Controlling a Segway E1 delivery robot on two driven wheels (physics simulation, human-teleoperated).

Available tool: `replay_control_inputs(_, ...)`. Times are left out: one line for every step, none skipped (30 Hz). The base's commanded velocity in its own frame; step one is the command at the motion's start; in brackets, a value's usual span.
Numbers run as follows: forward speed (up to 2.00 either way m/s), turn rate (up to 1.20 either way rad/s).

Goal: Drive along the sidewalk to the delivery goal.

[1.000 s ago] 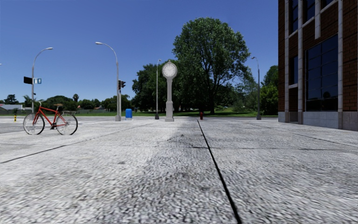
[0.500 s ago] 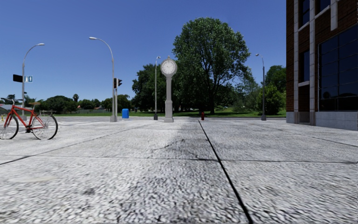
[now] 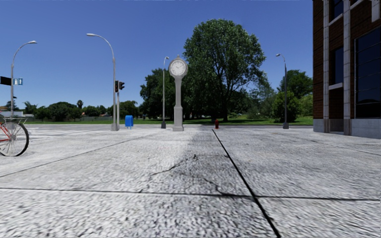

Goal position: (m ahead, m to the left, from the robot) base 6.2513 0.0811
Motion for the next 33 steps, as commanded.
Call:
replay_control_inputs(2.0,0.0)
replay_control_inputs(2.0,0.0)
replay_control_inputs(2.0,0.0)
replay_control_inputs(2.0,0.0)
replay_control_inputs(2.0,0.0)
replay_control_inputs(2.0,0.0)
replay_control_inputs(2.0,0.0)
replay_control_inputs(2.0,0.0)
replay_control_inputs(2.0,0.0)
replay_control_inputs(2.0,0.0)
replay_control_inputs(2.0,0.0)
replay_control_inputs(2.0,0.0)
replay_control_inputs(2.0,0.0)
replay_control_inputs(2.0,0.0)
replay_control_inputs(2.0,0.0)
replay_control_inputs(2.0,0.0)
replay_control_inputs(2.0,0.0)
replay_control_inputs(2.0,0.0)
replay_control_inputs(2.0,-0.01)
replay_control_inputs(2.0,-0.1)
replay_control_inputs(2.0,-0.1)
replay_control_inputs(2.0,-0.25)
replay_control_inputs(2.0,-0.32)
replay_control_inputs(2.0,-0.34)
replay_control_inputs(1.99,-0.34)
replay_control_inputs(1.99,-0.35)
replay_control_inputs(1.99,-0.35)
replay_control_inputs(1.99,-0.27)
replay_control_inputs(1.98,-0.05)
replay_control_inputs(1.98,0.0)
replay_control_inputs(1.98,0.0)
replay_control_inputs(1.98,0.0)
replay_control_inputs(1.98,0.0)
